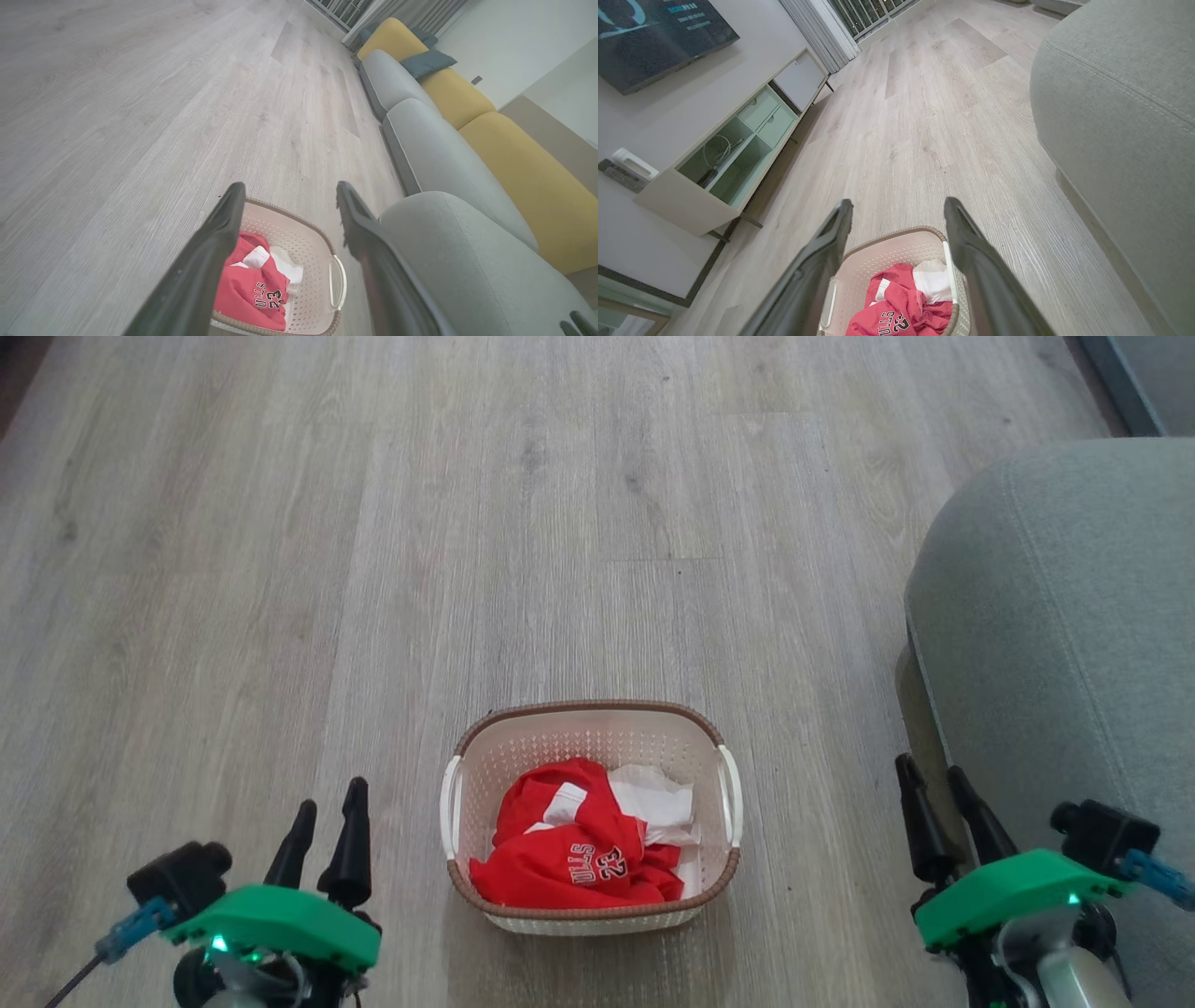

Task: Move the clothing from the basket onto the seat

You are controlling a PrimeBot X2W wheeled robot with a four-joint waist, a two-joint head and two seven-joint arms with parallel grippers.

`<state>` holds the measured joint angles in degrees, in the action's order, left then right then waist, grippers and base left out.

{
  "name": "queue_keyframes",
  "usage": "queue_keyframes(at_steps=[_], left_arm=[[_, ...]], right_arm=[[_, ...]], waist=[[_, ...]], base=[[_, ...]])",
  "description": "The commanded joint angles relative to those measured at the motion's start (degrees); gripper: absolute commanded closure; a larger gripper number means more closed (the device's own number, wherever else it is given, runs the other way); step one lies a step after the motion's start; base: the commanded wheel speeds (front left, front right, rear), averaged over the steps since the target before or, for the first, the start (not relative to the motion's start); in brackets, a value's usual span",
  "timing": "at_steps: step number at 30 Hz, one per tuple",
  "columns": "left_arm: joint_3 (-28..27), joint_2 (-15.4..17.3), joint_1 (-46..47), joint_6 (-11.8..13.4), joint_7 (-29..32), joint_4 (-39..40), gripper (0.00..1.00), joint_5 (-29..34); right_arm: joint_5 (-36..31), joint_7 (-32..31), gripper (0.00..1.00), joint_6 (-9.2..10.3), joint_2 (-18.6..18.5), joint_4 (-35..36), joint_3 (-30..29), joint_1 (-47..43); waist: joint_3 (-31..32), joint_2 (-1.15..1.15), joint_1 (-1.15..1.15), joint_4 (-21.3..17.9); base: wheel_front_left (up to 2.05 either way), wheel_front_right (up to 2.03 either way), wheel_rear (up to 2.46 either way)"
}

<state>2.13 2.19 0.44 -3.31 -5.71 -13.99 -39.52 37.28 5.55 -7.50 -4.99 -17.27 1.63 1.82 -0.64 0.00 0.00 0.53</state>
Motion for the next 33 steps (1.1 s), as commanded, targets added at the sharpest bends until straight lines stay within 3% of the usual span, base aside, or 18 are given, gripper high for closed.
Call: queue_keyframes(at_steps=[1, 33], left_arm=[[-0.46, 0.77, 2.9, 0.24, -0.84, 2.35, 0.0, 2.44], [2.87, 2.31, 3.25, 3.13, -6.04, 4.46, 0.0, 24.82]], right_arm=[[-2.41, 0.93, 0.0, 0.01, -1.1, 1.65, 1.07, 3.14], [-24.51, 6.16, 0.0, 0.01, -1.73, 1.37, 3.18, 3.77]], waist=[[-0.07, 0.0, 0.0, 0.01], [-0.5, 0.0, 0.0, -0.26]], base=[[0.0, 0.0, 0.0], [0.0, 0.0, 0.0]])
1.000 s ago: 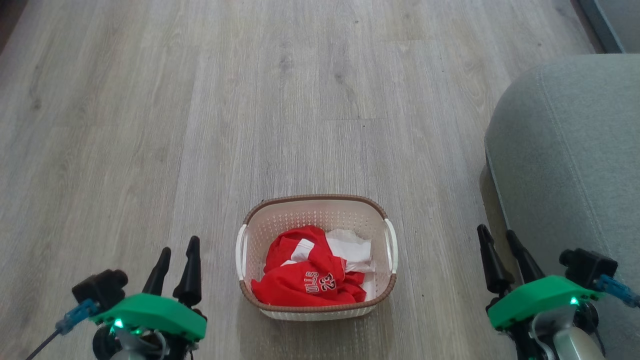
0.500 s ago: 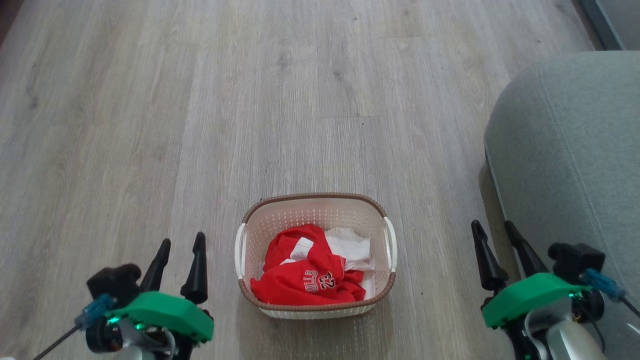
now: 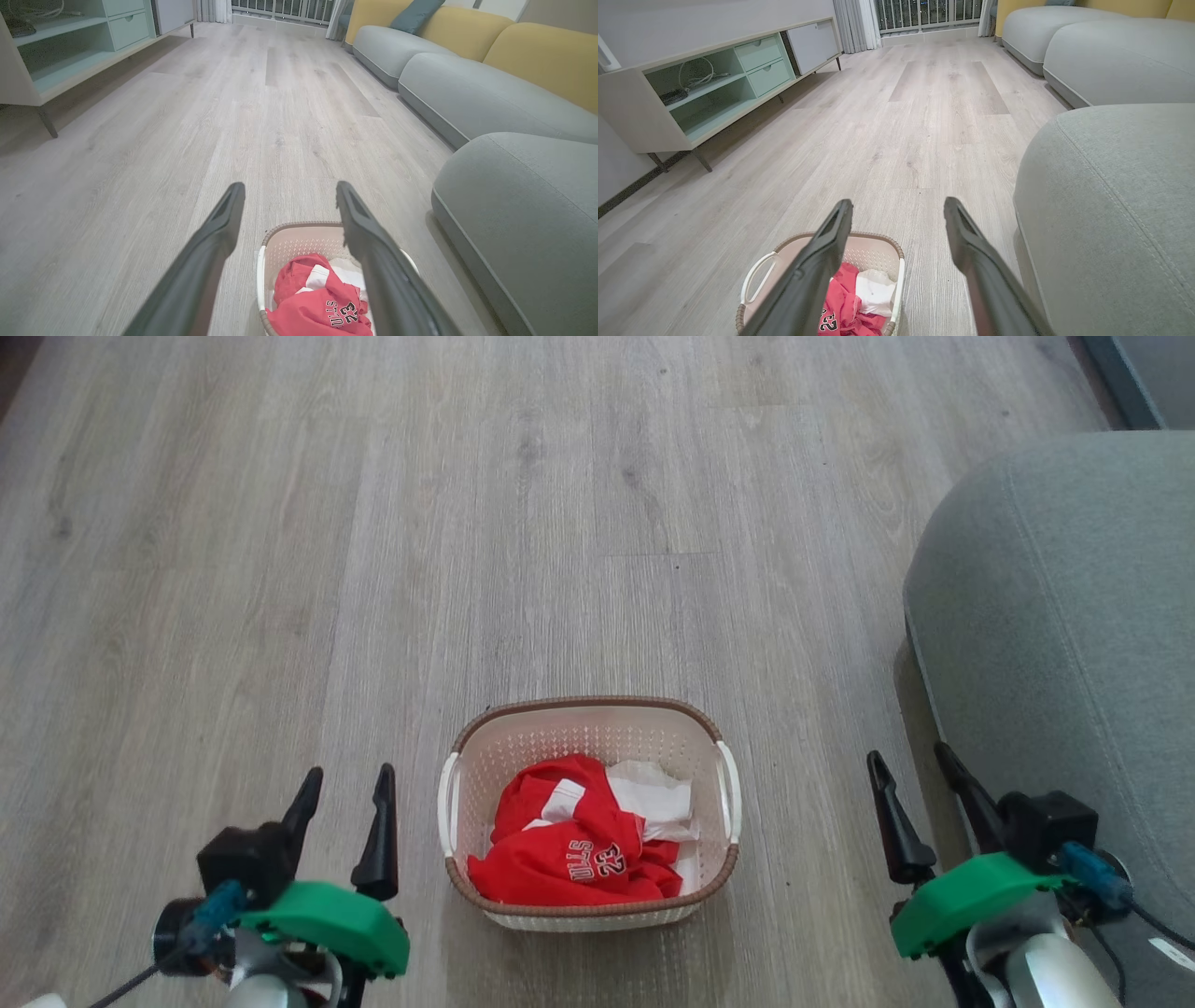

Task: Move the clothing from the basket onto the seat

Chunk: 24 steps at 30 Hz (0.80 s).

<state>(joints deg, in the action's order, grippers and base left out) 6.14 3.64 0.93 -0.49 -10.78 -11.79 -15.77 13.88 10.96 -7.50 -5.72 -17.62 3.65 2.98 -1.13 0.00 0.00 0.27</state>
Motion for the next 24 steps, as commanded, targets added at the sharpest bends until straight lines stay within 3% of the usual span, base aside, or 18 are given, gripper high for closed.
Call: queue_keyframes(at_steps=[1, 19, 24], left_arm=[[-1.11, 0.88, 2.77, 0.37, -1.13, 2.25, 0.0, 1.73], [-2.32, 0.2, 2.74, -0.76, -4.14, 2.24, 0.0, 12.36], [-2.88, -0.13, 2.74, -1.32, -4.22, 1.9, 0.0, 12.71]], right_arm=[[-1.71, 0.93, 0.0, 0.01, -0.96, 1.72, 1.1, 2.59], [-9.06, 3.97, 0.0, 0.01, -0.5, 0.73, 1.7, 2.35], [-8.21, 4.04, 0.0, 0.01, -0.38, 0.47, 1.54, 2.4]], waist=[[-0.01, 0.0, 0.0, -0.01], [-0.27, 0.0, 0.0, -0.18], [-0.31, 0.0, 0.0, -0.26]], base=[[0.0, 0.0, 0.0], [0.0, 0.0, 0.0], [0.0, 0.0, 0.0]])
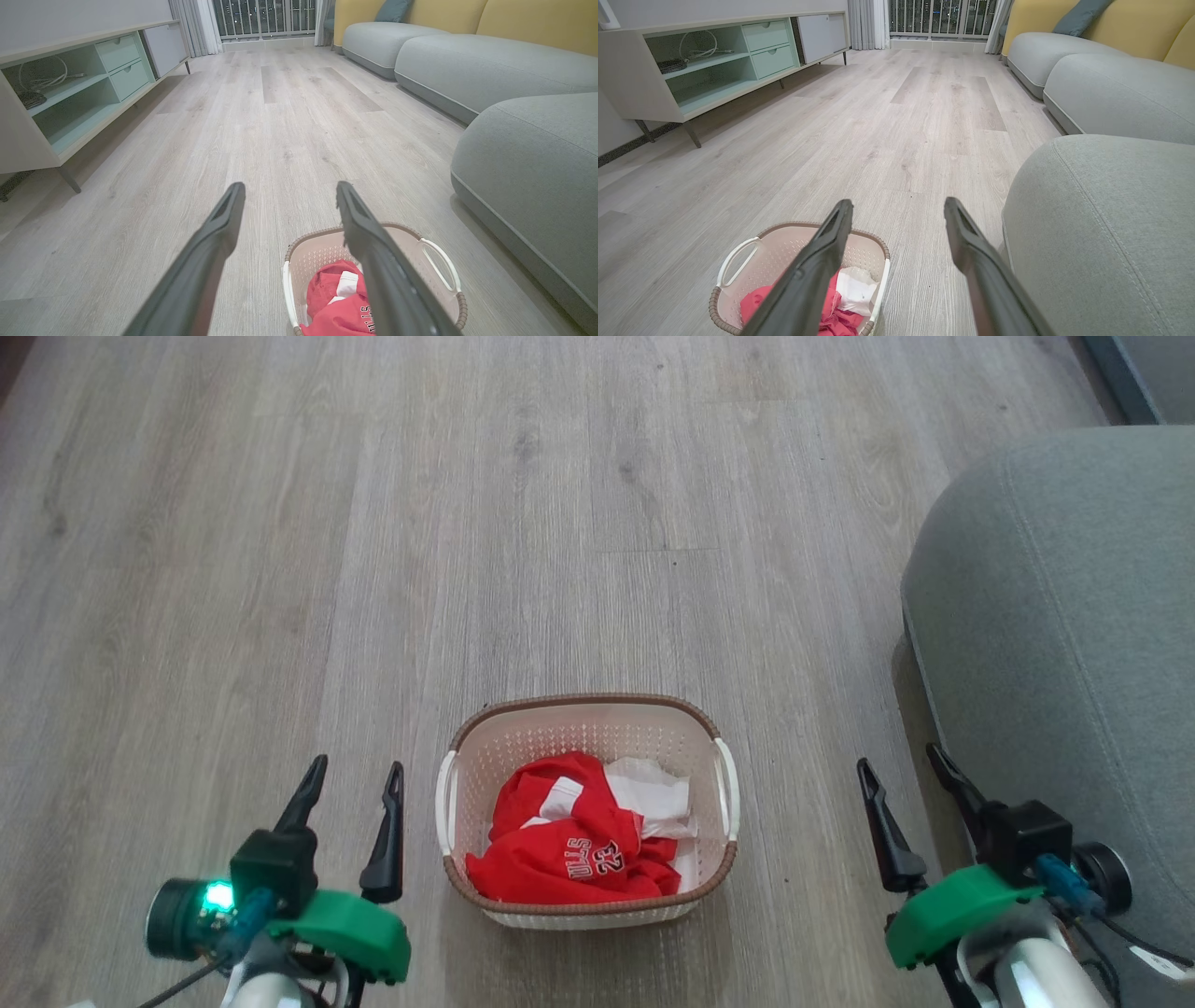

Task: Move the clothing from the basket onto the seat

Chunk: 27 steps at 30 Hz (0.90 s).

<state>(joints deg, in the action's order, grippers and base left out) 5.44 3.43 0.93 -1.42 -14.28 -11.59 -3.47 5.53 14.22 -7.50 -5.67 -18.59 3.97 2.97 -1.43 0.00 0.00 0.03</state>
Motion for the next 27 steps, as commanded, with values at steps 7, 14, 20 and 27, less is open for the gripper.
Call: queue_keyframes(at_steps=[7, 14, 20, 27], left_arm=[[-2.69, -0.2, 2.74, -0.84, -0.72, 1.43, 0.0, 0.47], [-2.93, -0.41, 2.78, -1.26, -0.72, 1.16, 0.0, 0.47], [-3.03, -0.48, 3.18, -1.41, -0.72, 1.18, 0.0, 0.48], [-2.57, -0.53, 5.32, -1.81, -0.72, 1.34, 0.0, 0.4]], right_arm=[[1.65, 0.78, 0.0, 0.01, -0.37, 1.17, 1.15, 2.49], [1.81, 0.78, 0.0, 0.01, -0.5, 1.11, 1.11, 2.61], [1.76, 0.78, 0.0, 0.01, -0.6, 1.19, 1.23, 3.15], [1.64, 0.78, 0.0, 0.01, -0.32, 2.34, 0.18, 5.09]], waist=[[-0.06, 0.0, 0.0, -0.15], [-0.19, 0.0, 0.0, -0.23], [-0.86, 0.0, 0.0, -0.49], [-5.06, 0.0, 0.0, -1.24]], base=[[0.0, 0.0, 0.0], [0.0, 0.0, 0.0], [0.0, 0.0, 0.0], [0.0, 0.0, 0.0]])
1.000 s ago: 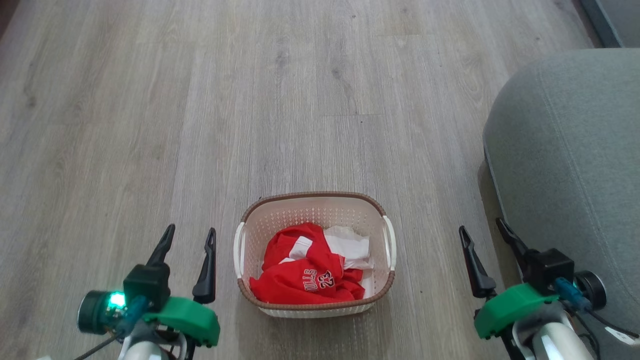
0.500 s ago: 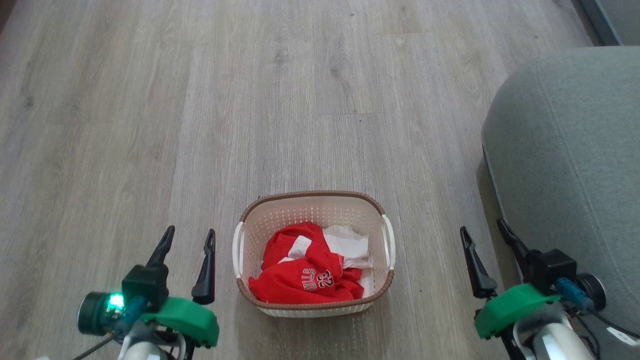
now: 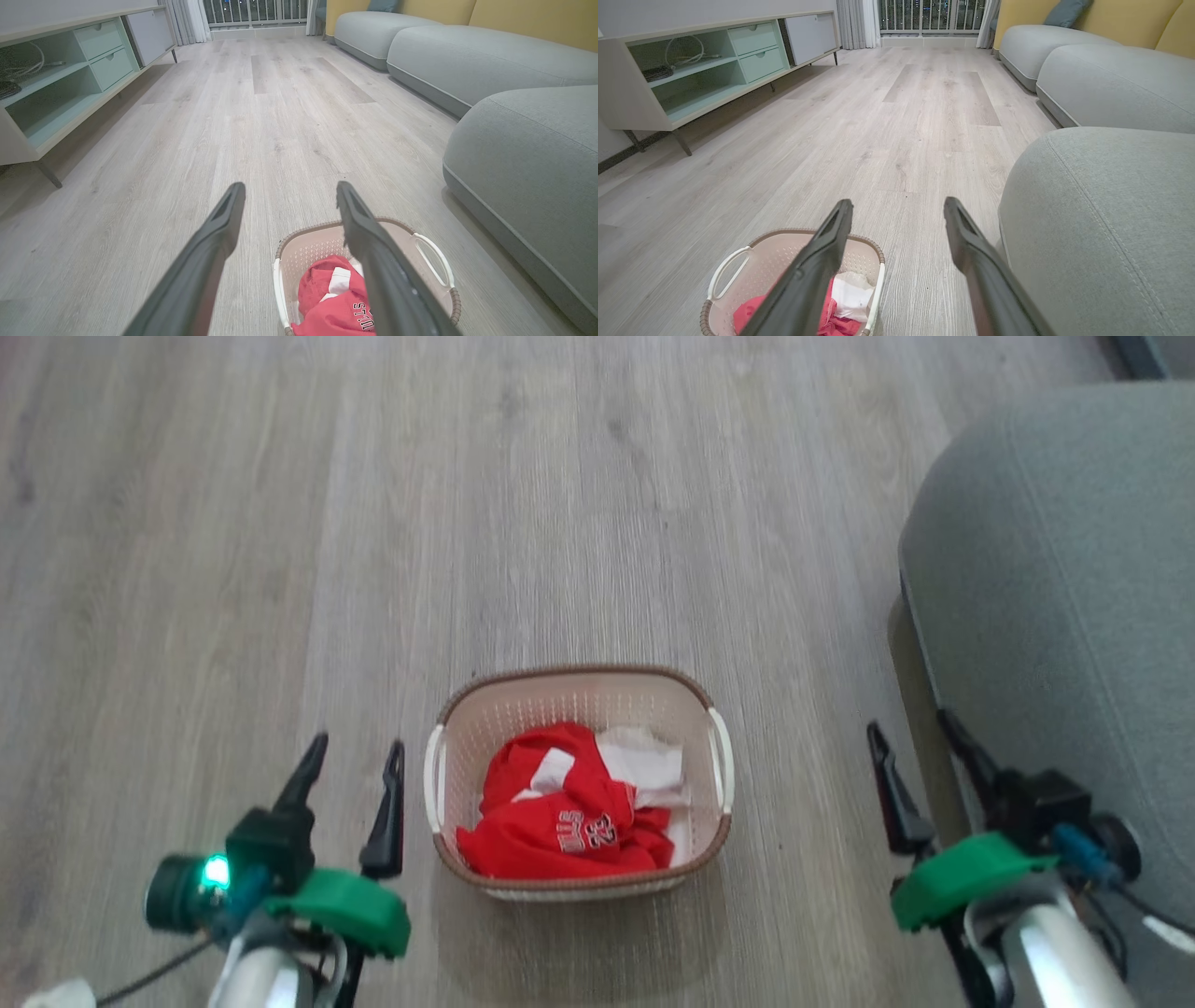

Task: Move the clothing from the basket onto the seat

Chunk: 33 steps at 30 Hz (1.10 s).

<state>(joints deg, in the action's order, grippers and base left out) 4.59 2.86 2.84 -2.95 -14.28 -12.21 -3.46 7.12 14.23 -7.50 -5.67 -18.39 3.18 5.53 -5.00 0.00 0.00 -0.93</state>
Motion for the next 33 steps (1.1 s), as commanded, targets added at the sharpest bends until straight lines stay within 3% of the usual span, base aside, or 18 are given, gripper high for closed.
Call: queue_keyframes(at_steps=[1, 11, 18, 25, 33], left_arm=[[-1.59, 0.04, 4.05, -0.35, -0.72, 2.01, 0.0, 0.45], [1.36, 0.03, 14.42, -0.44, -0.72, 0.65, 0.0, 0.53], [5.02, 0.57, 25.78, -1.2, -0.72, -5.49, 0.0, 4.07], [9.41, 1.87, 36.01, -1.98, 0.16, -17.81, 0.0, 8.44], [11.02, 1.87, 47.84, -1.59, 9.2, -33.12, 0.0, 10.47]], right_arm=[[0.02, 0.77, 0.0, 0.01, -0.27, 2.41, 0.74, 3.05], [-0.25, 0.77, 0.0, 0.01, 1.0, 6.6, -2.05, 12.38], [-0.2, 0.77, 0.0, 0.01, 2.09, 9.81, -2.69, 20.04], [0.61, 0.77, 0.0, 0.01, 2.65, 11.28, -2.96, 24.35], [4.25, 0.77, 0.0, 0.01, 2.78, 12.11, -1.2, 26.27]], waist=[[-2.51, 0.0, 0.0, -0.39], [-19.58, 0.0, 0.0, -2.86], [-32.51, 0.0, 0.0, -5.82], [-39.57, 0.0, 0.0, -8.54], [-44.24, 0.0, 0.0, -11.87]], base=[[0.0, 0.0, 0.0], [0.0, 0.0, 0.0], [0.0, 0.0, 0.0], [0.0, 0.0, 0.0], [0.0, 0.0, 0.0]])
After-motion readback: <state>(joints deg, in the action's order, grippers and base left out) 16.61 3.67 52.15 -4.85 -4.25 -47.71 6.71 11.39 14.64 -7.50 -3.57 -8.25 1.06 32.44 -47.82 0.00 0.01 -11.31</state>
